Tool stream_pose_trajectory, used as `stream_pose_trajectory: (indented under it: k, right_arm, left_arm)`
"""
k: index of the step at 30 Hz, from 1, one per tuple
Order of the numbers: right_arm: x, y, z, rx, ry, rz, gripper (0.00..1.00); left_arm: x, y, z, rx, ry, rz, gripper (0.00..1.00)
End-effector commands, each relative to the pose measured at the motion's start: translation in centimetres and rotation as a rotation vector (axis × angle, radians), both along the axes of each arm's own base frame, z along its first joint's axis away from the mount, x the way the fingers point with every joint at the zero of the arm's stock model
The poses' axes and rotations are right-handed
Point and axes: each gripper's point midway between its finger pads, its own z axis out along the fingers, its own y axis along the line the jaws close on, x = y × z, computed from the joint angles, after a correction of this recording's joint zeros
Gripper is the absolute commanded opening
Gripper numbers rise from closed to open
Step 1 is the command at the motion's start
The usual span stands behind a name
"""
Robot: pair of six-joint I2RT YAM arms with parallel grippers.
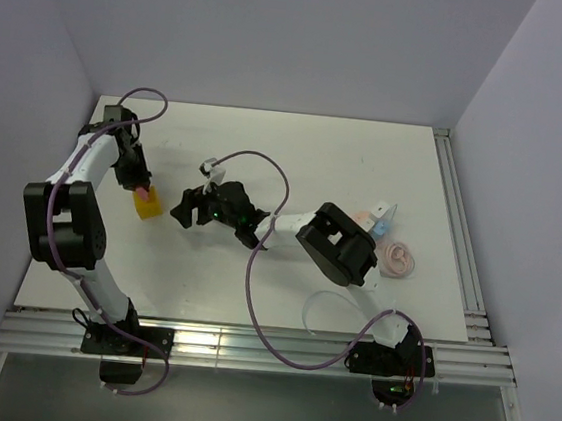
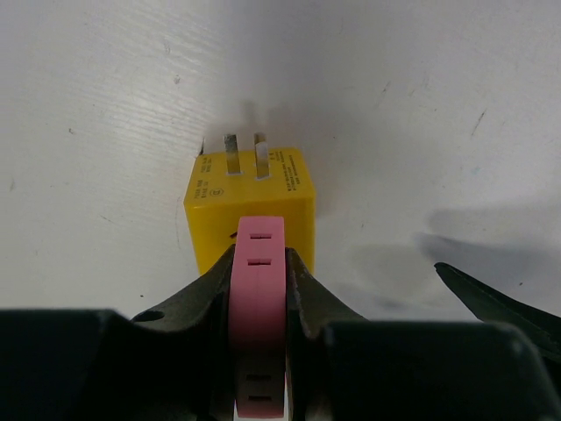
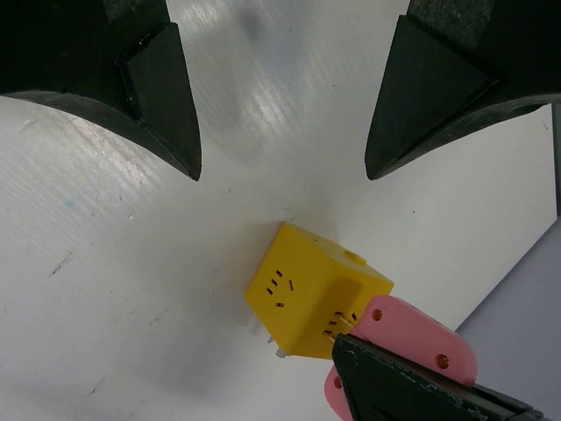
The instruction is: Insert the plug
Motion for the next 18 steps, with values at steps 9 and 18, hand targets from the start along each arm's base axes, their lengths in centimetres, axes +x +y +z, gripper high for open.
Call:
stream_pose_trajectory:
  k: [9, 18]
  right_arm:
    - [1.4, 0.6, 2.5, 0.061, -0.028, -0.013, 0.82]
    - [1.8, 0.3, 2.6, 0.068, -0.015, -0.025, 0.82]
  left_arm:
    - [-1.1, -0.9, -3.1, 0.055, 0.135, 0.012, 0.0]
    - [-1.6, -1.1, -4.0, 0.123, 0.155, 0.021, 0.0]
